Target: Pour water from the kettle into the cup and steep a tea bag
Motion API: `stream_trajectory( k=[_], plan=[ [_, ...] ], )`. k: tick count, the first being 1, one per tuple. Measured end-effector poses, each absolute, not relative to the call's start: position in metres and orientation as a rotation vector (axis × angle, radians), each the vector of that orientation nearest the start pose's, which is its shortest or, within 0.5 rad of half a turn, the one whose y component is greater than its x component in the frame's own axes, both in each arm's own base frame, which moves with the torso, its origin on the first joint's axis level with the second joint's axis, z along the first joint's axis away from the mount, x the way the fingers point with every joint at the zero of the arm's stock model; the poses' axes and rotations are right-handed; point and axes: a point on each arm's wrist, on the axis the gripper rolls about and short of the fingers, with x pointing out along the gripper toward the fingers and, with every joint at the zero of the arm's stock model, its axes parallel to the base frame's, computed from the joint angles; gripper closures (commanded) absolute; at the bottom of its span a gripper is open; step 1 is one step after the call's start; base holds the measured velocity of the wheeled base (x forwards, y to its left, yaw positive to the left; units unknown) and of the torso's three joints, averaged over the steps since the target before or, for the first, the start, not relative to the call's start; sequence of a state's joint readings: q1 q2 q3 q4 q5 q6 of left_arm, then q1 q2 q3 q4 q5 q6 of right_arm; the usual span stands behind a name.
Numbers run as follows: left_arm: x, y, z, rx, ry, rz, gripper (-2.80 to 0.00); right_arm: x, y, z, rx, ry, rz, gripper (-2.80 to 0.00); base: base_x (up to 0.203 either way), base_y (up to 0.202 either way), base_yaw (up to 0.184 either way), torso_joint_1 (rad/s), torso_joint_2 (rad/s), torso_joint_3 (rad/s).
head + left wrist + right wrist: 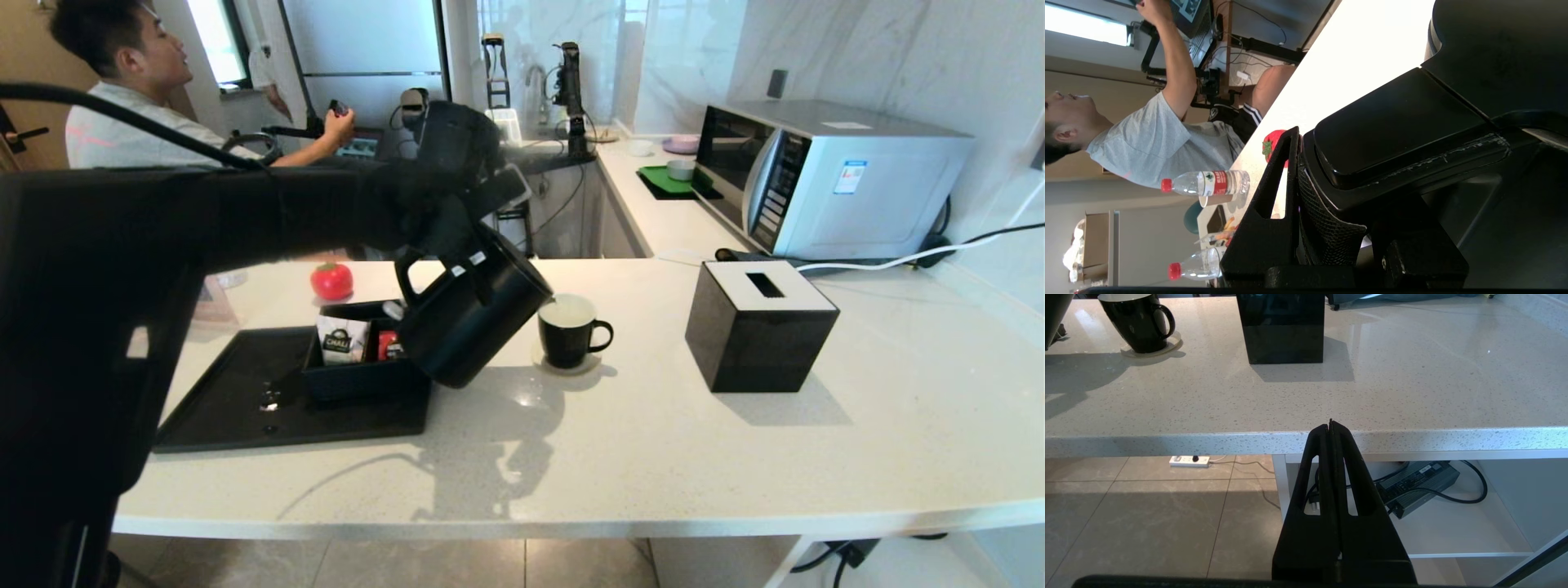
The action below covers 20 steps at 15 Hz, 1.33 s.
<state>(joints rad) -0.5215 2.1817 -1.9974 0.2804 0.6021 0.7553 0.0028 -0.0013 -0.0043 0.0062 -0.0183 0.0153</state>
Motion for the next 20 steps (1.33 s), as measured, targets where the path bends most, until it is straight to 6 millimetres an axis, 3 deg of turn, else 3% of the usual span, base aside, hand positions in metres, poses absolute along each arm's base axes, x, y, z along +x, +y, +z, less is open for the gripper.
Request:
stream_trajectory(
  k=[20],
  plan=[
    [0.3916, -0.2153, 0.2408, 1.003, 0.415, -0.085, 0.0, -0.0232, -0.0005, 0.076, 0.015, 0.0, -0.016, 0.0, 0.0, 0.0, 0.0, 0.0, 0.0, 0.0]
  ],
)
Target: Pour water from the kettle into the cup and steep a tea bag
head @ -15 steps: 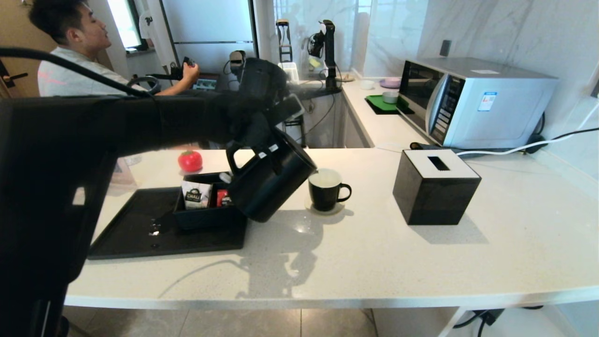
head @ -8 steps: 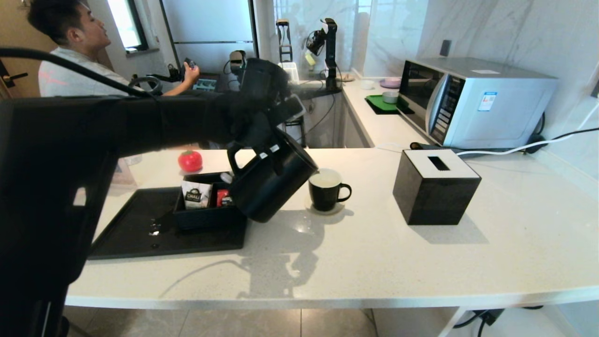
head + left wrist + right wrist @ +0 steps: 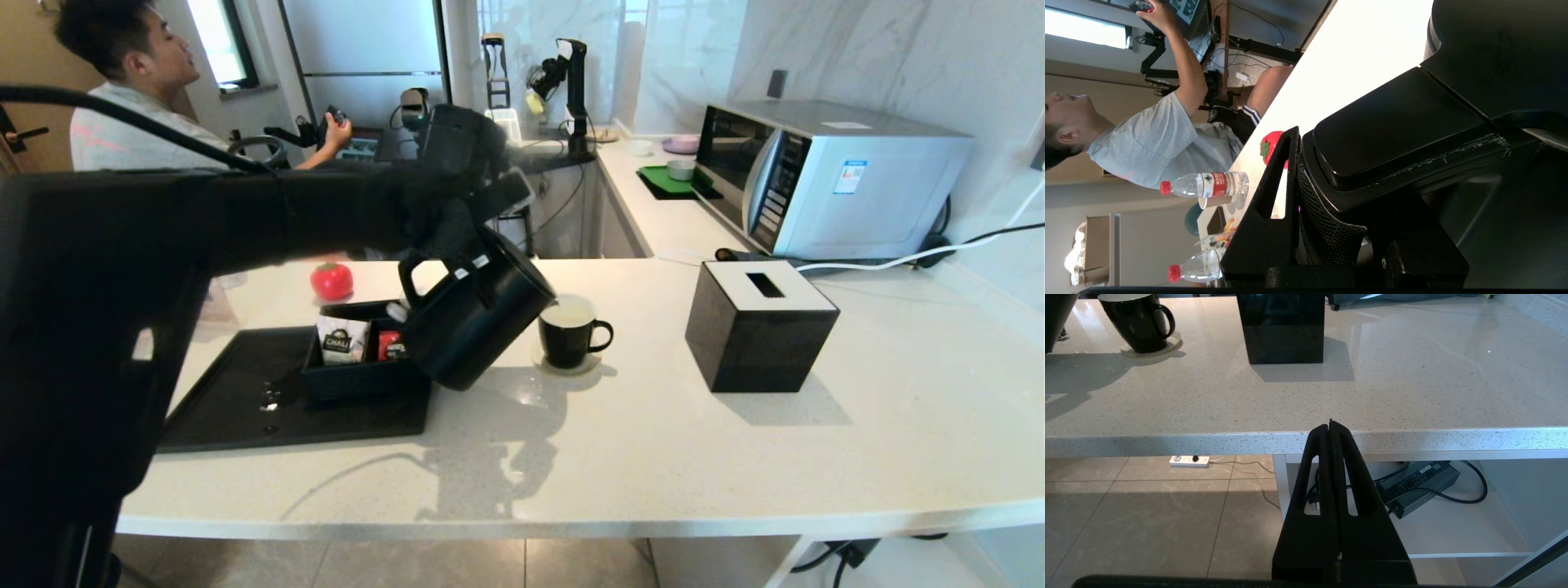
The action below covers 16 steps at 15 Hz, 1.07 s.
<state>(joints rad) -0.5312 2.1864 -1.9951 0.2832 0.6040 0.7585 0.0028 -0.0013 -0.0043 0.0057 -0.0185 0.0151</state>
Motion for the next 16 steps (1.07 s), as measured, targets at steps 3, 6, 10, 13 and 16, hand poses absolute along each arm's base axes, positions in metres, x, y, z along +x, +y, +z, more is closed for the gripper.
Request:
stream_trajectory(
  k=[3, 6, 10, 13, 16],
  plan=[
    [0.3911, -0.2177, 0.2395, 1.01, 0.414, -0.092, 0.0, -0.0232, -0.0005, 0.076, 0.015, 0.0, -0.015, 0.0, 0.0, 0.0, 0.0, 0.0, 0.0, 0.0],
    [0.3911, -0.2181, 0.2391, 1.01, 0.414, -0.093, 0.0, -0.0232, -0.0005, 0.076, 0.015, 0.001, -0.016, 0.0, 0.0, 0.0, 0.0, 0.0, 0.0, 0.0],
    [0.3912, -0.2182, 0.2393, 1.005, 0.413, -0.091, 0.0, -0.0232, -0.0005, 0.076, 0.015, 0.001, -0.016, 0.0, 0.0, 0.0, 0.0, 0.0, 0.0, 0.0],
    [0.391, -0.2181, 0.2397, 0.979, 0.412, -0.085, 0.0, -0.0232, -0.0005, 0.076, 0.015, 0.001, -0.016, 0.0, 0.0, 0.0, 0.0, 0.0, 0.0, 0.0],
    [0.3904, -0.2177, 0.2412, 0.933, 0.409, -0.076, 0.0, -0.0232, -0.0005, 0.076, 0.015, 0.001, -0.015, 0.0, 0.0, 0.0, 0.0, 0.0, 0.0, 0.0]
  ],
)
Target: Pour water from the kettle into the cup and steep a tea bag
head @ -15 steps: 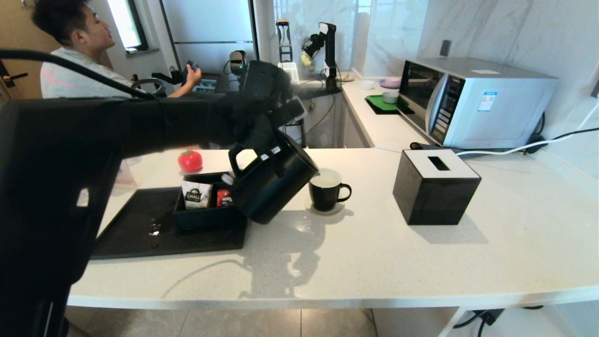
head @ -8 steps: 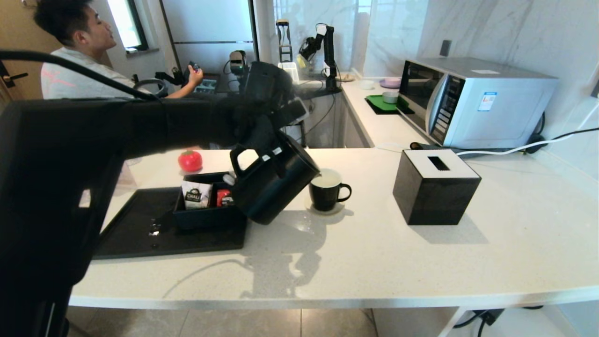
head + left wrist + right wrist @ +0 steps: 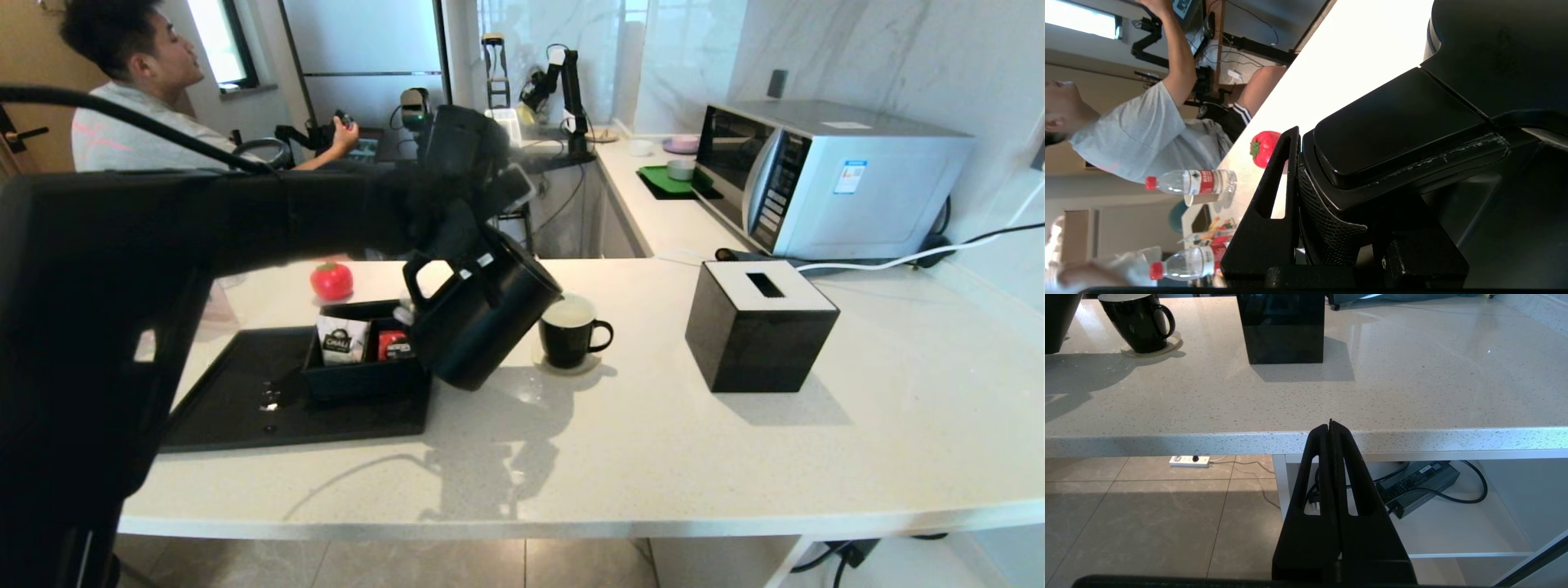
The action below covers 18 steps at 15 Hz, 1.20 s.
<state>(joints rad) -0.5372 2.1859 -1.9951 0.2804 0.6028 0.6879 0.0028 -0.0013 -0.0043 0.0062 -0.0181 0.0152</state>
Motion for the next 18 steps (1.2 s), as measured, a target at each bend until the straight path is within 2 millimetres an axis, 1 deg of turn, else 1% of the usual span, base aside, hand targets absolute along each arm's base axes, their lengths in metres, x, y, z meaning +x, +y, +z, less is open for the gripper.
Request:
stream_trajectory(
  k=[4, 10, 14, 18],
  plan=[
    [0.388, -0.213, 0.248, 0.896, 0.4, -0.061, 0.0, -0.023, 0.0, 0.076, 0.015, 0.001, -0.015, 0.0, 0.0, 0.0, 0.0, 0.0, 0.0, 0.0],
    [0.378, -0.204, 0.258, 0.794, 0.399, -0.032, 0.0, -0.023, 0.0, 0.076, 0.015, 0.001, -0.015, 0.0, 0.0, 0.0, 0.0, 0.0, 0.0, 0.0],
    [0.363, -0.196, 0.26, 0.697, 0.422, -0.017, 0.0, -0.023, 0.0, 0.076, 0.015, 0.001, -0.015, 0.0, 0.0, 0.0, 0.0, 0.0, 0.0, 0.0],
    [0.34, -0.178, 0.266, 0.58, 0.437, 0.02, 0.0, -0.023, 0.0, 0.076, 0.015, 0.001, -0.015, 0.0, 0.0, 0.0, 0.0, 0.0, 0.0, 0.0]
  ],
)
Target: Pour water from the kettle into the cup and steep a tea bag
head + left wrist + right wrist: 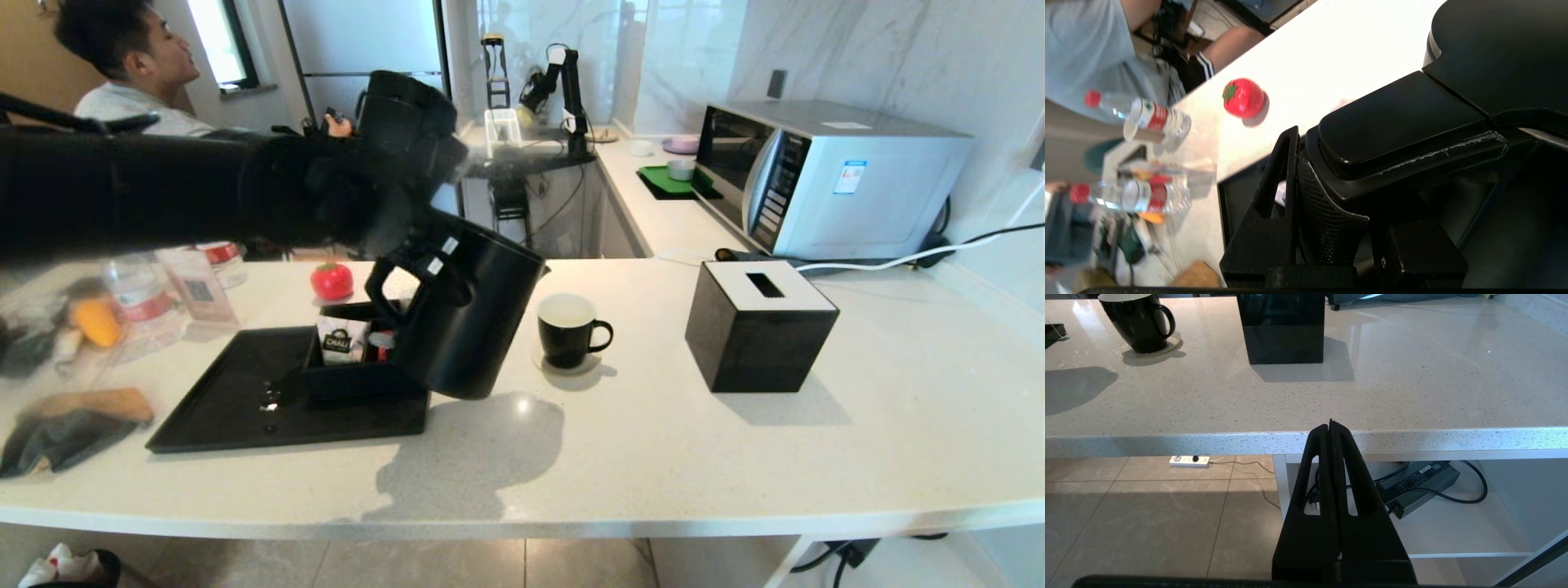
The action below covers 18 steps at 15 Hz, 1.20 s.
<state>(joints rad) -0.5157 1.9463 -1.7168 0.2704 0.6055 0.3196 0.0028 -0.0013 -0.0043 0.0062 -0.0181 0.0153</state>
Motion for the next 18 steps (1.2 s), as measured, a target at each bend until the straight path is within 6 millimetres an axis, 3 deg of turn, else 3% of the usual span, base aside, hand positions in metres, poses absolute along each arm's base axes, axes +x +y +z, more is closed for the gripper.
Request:
stream_trajectory(
  k=[7, 18],
  plan=[
    [0.307, -0.131, 0.278, 0.433, 0.282, 0.088, 0.0, -0.023, 0.0, 0.076, 0.015, 0.0, -0.015, 0.0, 0.0, 0.0, 0.0, 0.0, 0.0, 0.0],
    [0.233, -0.01, 0.276, 0.25, 0.031, 0.319, 0.0, -0.023, 0.0, 0.076, 0.015, 0.0, -0.015, 0.0, 0.0, 0.0, 0.0, 0.0, 0.0, 0.0]
  ],
)
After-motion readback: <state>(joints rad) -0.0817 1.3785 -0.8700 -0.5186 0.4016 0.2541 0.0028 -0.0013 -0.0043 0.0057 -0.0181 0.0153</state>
